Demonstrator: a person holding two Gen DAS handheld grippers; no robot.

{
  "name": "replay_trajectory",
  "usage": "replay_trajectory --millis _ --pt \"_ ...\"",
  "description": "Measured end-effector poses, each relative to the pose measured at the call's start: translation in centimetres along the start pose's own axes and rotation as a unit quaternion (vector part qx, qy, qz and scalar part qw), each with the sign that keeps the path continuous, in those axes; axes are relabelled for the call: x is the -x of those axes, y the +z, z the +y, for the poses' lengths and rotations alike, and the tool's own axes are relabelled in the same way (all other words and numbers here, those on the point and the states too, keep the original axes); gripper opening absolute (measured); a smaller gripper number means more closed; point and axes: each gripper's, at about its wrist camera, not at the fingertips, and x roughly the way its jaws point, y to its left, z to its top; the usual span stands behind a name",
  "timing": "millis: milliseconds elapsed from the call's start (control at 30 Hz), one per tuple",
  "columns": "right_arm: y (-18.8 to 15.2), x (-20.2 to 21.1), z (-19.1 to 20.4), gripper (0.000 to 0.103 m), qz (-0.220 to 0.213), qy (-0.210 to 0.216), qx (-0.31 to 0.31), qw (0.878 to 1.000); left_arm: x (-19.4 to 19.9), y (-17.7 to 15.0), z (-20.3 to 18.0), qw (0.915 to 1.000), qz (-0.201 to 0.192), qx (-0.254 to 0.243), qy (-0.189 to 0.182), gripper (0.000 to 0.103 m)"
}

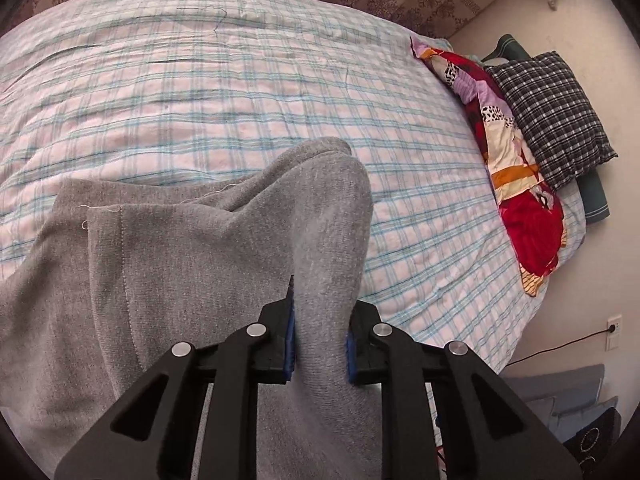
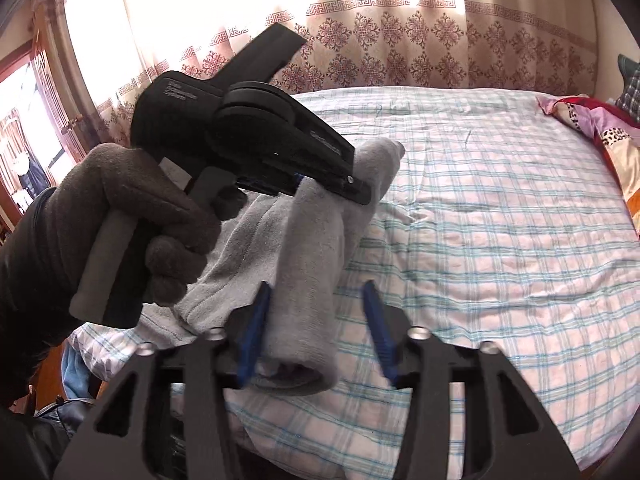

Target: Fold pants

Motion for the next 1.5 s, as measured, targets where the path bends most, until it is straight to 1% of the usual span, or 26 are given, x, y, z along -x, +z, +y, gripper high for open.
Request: replay_trajectory --millis 100,133,167,200,233,333,367,467,633,833,967,1033,1133,1233,1367,1500 --pt "0.1 -0.9 -0.1 0.067 0.017 0.010 -0.010 1.000 1.5 -0.1 0.8 0.9997 -0.015 0.012 -0.015 0.018" --pt "0.3 -1.1 0.0 0.059 0.022 0.018 -0.013 1.000 1.9 -0.1 1.1 0.9995 -0.019 0.015 -0.019 0.018" --pt "0.4 -1.2 0.2 0.050 0.026 0.026 -0.013 0.999 2.2 -0.2 1.4 0.9994 -0.023 0.017 -0.022 0.018" --pt "0.6 -1.3 0.6 0.045 0.027 0.034 -0.012 0.999 2.5 -0.2 1.7 0.9991 -0.026 0.020 -0.025 0.018" --pt "0.9 -1.3 1.1 0.034 0.026 0.043 -0.007 0.999 2.9 -0.3 2.1 0.9989 -0.030 0.023 -0.029 0.018" --pt "1.8 -0.9 3.3 0.026 0.012 0.064 0.021 0.998 4.6 -0.4 3.6 0.9973 -0.046 0.037 -0.044 0.018" --pt "2.2 -0.7 4.0 0.025 0.007 0.069 0.032 0.997 5.4 -0.4 4.2 0.9964 -0.053 0.043 -0.050 0.018" --pt "3.6 -0.4 6.2 0.025 -0.006 0.088 0.053 0.995 8.1 -0.7 6.2 0.9935 -0.075 0.055 -0.066 0.018" --pt "5.7 -0.9 10.1 0.025 -0.017 0.120 0.088 0.989 12.5 -1.6 10.6 0.9879 -0.111 0.080 -0.072 0.018" --pt "6.2 -1.9 15.6 0.025 -0.005 0.157 0.137 0.978 16.6 -3.8 16.3 0.9798 -0.144 0.116 -0.076 0.018" --pt "6.0 -2.6 18.9 0.025 0.005 0.176 0.160 0.971 18.4 -5.4 20.1 0.9747 -0.157 0.142 -0.072 0.018" --pt "5.8 -3.1 20.3 0.025 0.010 0.184 0.169 0.968 18.9 -6.1 21.9 0.9728 -0.158 0.154 -0.071 0.018" --pt "5.4 -4.4 22.1 0.025 0.024 0.195 0.179 0.964 18.9 -7.2 24.3 0.9726 -0.151 0.165 -0.063 0.018" --pt "5.2 -5.4 23.9 0.025 0.037 0.202 0.189 0.960 18.7 -8.1 26.6 0.9702 -0.147 0.182 -0.064 0.018" --pt "5.0 -6.8 25.9 0.025 0.052 0.210 0.205 0.955 18.7 -9.2 29.2 0.9669 -0.149 0.196 -0.068 0.018" --pt "4.3 -8.2 27.5 0.025 0.074 0.213 0.217 0.950 17.9 -10.2 31.3 0.9639 -0.141 0.215 -0.069 0.018"
